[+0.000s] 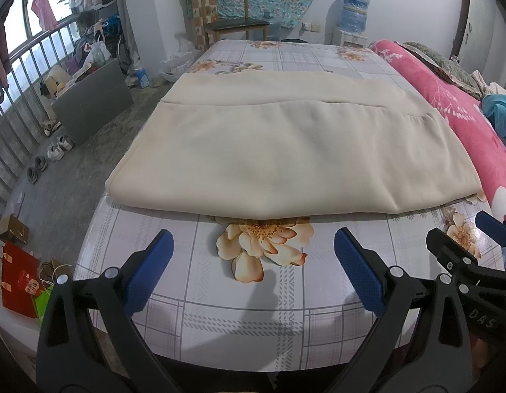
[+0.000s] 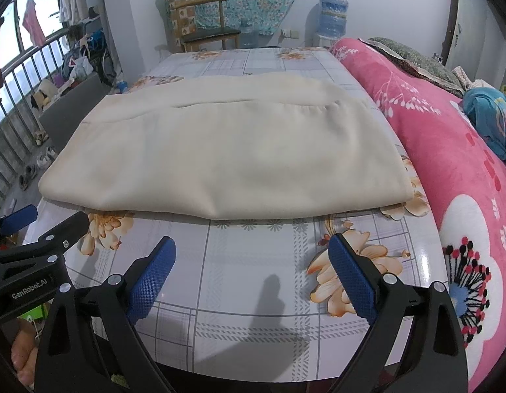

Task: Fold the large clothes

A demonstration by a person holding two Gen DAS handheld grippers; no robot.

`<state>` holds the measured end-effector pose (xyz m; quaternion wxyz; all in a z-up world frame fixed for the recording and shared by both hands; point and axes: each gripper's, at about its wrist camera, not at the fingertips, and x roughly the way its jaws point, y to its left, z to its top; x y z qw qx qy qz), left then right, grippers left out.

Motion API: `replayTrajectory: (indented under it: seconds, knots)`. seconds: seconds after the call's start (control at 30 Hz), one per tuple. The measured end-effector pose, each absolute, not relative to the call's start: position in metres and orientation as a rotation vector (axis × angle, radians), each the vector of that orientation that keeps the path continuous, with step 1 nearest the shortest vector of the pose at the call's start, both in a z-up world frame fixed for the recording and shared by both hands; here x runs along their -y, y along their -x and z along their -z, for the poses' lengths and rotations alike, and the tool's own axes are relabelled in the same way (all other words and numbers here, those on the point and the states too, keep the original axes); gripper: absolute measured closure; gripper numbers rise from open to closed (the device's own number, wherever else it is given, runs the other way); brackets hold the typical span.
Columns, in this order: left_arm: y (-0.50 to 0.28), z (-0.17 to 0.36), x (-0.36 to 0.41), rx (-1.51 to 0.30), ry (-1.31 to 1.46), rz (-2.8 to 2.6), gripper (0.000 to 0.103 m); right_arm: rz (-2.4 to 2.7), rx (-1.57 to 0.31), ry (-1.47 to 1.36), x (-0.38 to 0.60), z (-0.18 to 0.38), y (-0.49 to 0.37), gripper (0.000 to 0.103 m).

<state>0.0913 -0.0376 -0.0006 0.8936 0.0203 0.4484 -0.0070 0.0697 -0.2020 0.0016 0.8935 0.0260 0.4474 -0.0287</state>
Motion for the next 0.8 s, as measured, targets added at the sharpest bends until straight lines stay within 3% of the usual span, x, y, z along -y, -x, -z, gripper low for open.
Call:
replayTrajectory:
  seconds: [0.8]
  knots:
    - [-0.0914, 0.0010, 0.0376, -0.927, -0.043, 0.014, 0.008, 0.056, -0.930, -0.053, 0.1993, -0.0008, -0.0685, 0.011]
